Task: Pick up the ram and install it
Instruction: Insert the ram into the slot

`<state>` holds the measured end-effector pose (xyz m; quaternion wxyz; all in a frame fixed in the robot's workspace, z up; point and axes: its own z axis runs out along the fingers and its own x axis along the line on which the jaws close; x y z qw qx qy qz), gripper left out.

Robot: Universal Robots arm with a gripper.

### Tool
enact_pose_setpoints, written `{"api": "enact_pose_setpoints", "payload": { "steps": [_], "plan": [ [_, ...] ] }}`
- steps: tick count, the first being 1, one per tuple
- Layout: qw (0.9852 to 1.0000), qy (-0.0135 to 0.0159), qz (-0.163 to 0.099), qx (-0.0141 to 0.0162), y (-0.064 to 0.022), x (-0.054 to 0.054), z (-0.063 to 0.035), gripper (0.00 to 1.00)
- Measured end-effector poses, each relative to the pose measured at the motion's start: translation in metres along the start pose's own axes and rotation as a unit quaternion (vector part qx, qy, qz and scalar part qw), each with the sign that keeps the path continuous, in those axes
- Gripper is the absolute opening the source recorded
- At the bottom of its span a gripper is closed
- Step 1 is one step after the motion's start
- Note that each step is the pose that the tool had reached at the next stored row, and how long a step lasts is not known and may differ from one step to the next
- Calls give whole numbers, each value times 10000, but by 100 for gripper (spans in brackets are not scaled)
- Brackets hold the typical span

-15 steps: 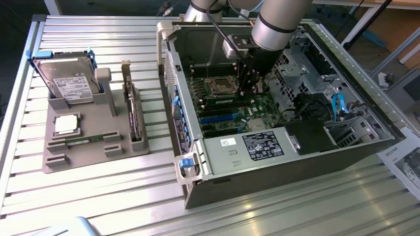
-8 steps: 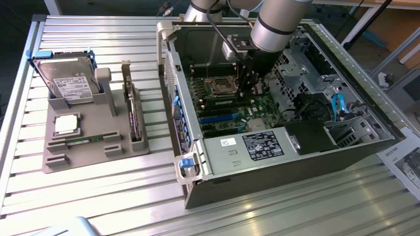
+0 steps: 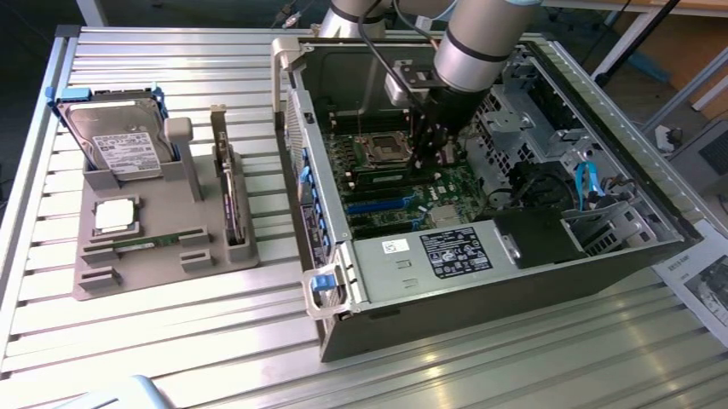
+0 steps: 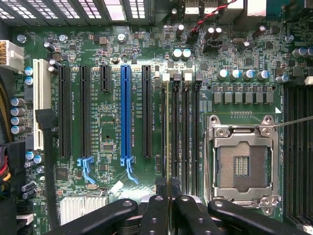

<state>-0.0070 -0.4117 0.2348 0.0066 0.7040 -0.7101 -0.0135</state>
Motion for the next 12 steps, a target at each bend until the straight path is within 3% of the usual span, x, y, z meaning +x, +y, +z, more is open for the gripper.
{"api": "enact_pose_setpoints", "payload": {
  "steps": [12],
  "plan": [
    [10000,0,-1,0,-1,0,28,12]
  ]
}}
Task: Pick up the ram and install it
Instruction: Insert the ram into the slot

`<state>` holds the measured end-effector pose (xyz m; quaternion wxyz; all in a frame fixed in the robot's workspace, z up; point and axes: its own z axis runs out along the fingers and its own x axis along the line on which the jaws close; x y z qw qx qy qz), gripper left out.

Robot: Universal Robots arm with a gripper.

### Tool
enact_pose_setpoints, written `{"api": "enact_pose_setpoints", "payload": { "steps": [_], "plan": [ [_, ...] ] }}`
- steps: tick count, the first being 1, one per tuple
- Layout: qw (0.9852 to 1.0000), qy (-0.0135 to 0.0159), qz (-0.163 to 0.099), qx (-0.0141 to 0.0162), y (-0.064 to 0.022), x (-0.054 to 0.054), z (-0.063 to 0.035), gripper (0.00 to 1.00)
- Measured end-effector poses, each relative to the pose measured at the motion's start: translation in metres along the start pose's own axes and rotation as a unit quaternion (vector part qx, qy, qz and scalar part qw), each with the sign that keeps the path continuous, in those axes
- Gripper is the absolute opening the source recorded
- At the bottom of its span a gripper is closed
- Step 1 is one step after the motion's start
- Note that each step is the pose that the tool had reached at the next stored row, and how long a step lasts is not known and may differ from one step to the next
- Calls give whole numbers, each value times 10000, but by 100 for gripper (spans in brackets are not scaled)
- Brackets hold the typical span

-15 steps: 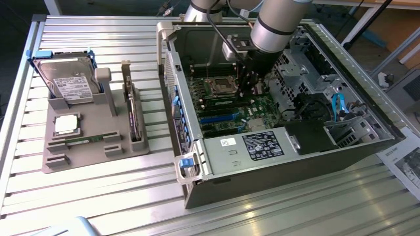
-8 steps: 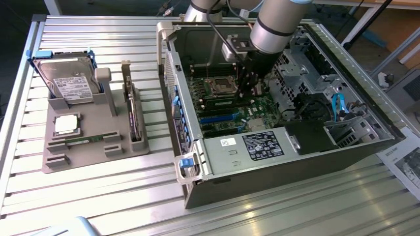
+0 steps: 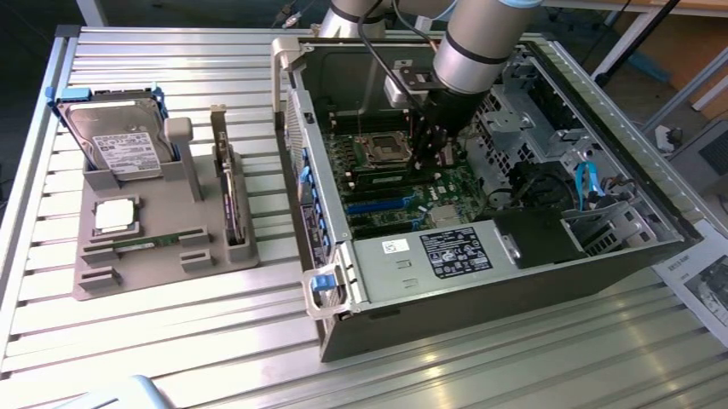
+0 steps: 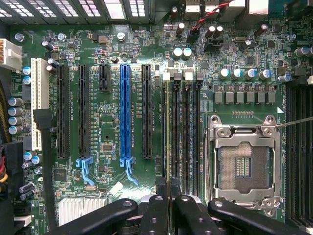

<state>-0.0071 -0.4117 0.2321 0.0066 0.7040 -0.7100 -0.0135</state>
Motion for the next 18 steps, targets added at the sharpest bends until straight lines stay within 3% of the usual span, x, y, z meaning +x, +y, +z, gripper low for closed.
{"api": "enact_pose_setpoints", "payload": {
  "steps": [5,8,18],
  "plan": [
    [10000,0,0,0,0,0,0,13],
    [10000,0,0,0,0,0,0,25],
    [10000,0,0,0,1,0,-25,25]
  ]
}}
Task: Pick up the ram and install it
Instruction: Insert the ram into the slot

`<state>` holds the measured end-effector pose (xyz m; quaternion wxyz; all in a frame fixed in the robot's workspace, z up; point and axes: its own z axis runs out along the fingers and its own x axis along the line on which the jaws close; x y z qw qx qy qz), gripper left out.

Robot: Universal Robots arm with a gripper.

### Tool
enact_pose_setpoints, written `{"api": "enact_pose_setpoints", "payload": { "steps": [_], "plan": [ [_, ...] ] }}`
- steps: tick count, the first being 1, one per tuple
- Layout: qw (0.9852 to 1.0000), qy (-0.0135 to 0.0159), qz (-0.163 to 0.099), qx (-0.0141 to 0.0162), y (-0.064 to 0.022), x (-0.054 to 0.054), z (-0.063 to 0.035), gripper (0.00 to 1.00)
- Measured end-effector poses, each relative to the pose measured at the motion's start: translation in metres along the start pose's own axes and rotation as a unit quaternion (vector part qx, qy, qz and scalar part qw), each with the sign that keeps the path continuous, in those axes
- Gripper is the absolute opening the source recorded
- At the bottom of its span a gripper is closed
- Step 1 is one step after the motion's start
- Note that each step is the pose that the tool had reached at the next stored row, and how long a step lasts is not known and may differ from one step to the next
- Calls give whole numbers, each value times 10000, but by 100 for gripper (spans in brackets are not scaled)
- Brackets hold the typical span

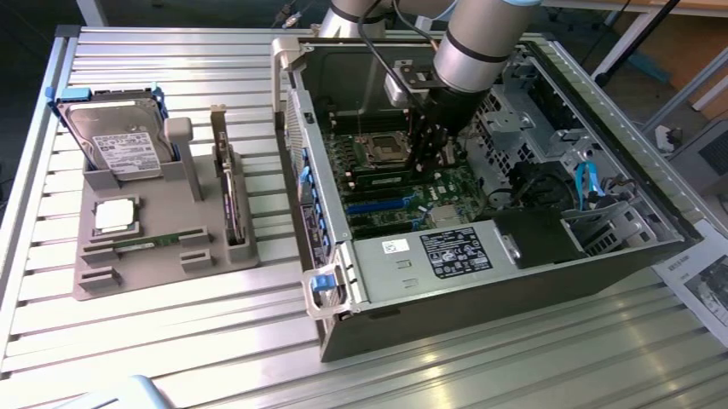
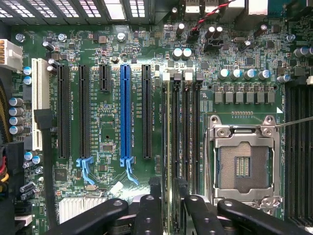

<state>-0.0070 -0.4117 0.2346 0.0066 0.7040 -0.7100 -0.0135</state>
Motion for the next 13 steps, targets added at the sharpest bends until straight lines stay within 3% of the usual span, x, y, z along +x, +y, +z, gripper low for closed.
{"api": "enact_pose_setpoints", "payload": {
  "steps": [6,13],
  "plan": [
    [10000,0,0,0,2,-1,-79,25],
    [10000,0,0,0,8,-3,-268,25]
  ]
}}
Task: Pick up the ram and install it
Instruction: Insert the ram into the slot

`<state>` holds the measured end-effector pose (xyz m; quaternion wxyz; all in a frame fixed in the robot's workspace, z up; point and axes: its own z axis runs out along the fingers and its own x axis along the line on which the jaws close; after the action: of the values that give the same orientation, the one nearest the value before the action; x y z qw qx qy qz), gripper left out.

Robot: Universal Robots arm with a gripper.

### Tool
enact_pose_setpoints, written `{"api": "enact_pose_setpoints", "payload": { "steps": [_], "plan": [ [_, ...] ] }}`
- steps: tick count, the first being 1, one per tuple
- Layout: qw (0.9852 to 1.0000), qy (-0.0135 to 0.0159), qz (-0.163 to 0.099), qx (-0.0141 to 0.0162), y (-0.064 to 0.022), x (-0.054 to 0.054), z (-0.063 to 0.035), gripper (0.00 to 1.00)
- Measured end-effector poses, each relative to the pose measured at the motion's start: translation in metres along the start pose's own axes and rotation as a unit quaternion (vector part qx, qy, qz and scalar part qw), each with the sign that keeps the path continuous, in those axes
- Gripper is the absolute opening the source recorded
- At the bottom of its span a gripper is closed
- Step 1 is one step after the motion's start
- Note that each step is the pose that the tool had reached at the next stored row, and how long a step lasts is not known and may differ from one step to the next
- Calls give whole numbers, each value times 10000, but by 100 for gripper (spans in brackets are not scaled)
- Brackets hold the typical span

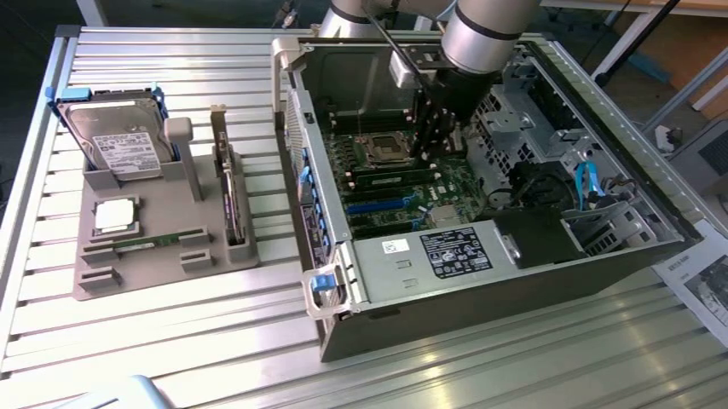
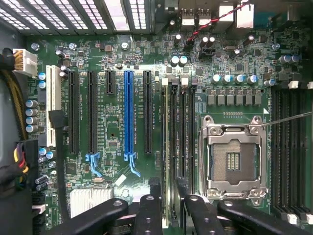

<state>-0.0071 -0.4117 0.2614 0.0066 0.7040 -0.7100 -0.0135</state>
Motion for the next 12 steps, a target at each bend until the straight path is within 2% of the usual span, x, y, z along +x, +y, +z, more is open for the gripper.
{"api": "enact_pose_setpoints", "payload": {
  "steps": [12],
  "plan": [
    [10000,1,0,0,7,-4,-265,25]
  ]
}}
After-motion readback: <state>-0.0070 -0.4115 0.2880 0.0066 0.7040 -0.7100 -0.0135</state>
